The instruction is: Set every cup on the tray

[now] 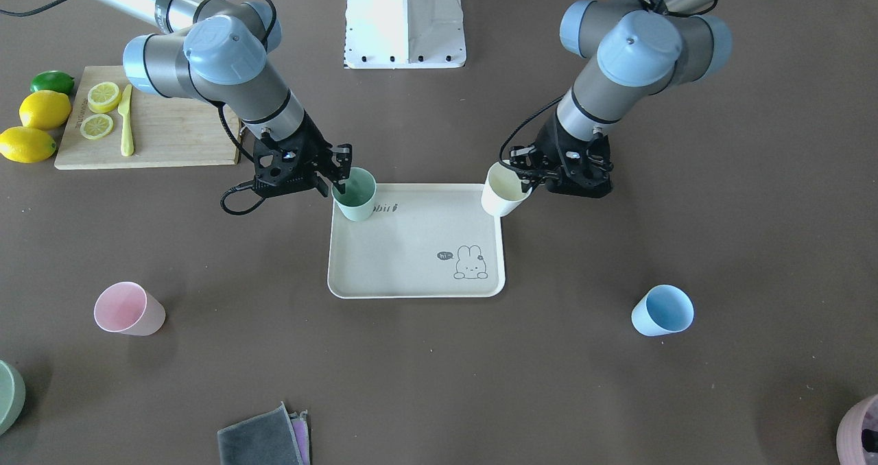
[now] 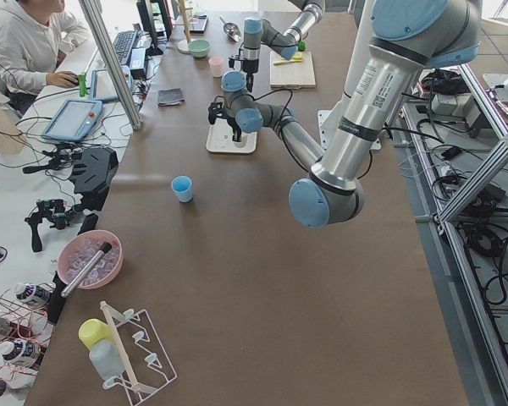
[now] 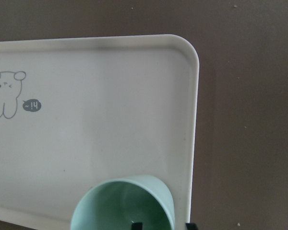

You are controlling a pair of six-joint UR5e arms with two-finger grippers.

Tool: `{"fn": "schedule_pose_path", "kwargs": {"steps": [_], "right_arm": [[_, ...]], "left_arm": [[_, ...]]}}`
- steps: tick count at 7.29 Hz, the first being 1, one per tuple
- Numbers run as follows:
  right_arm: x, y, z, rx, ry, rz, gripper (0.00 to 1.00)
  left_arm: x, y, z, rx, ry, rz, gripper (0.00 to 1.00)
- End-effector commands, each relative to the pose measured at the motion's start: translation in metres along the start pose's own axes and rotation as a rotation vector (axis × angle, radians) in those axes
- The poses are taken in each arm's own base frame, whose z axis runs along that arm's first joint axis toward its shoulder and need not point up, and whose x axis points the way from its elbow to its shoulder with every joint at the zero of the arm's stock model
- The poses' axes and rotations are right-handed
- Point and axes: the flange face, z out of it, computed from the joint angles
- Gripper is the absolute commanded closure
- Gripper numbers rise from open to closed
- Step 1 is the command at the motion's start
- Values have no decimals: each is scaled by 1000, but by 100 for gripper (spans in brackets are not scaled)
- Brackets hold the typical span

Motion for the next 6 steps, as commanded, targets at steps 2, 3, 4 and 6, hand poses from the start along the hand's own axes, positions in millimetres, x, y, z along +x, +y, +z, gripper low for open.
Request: {"fn": "schedule_pose_path", "kwargs": {"steps": [2, 3, 4, 6], "right_arm": [[81, -67, -62, -15, -16, 53, 0], [128, -84, -78, -6, 9, -16, 0], [173, -109, -86, 0, 43, -38, 0], [237, -146, -115, -25, 99, -51, 0]], "left_arm": [[52, 4, 46, 14, -37, -24, 100], [55, 10, 55, 33, -45, -24, 32], [58, 10, 50, 37, -37, -23, 3], [32, -24, 24, 82, -51, -56, 3]]}}
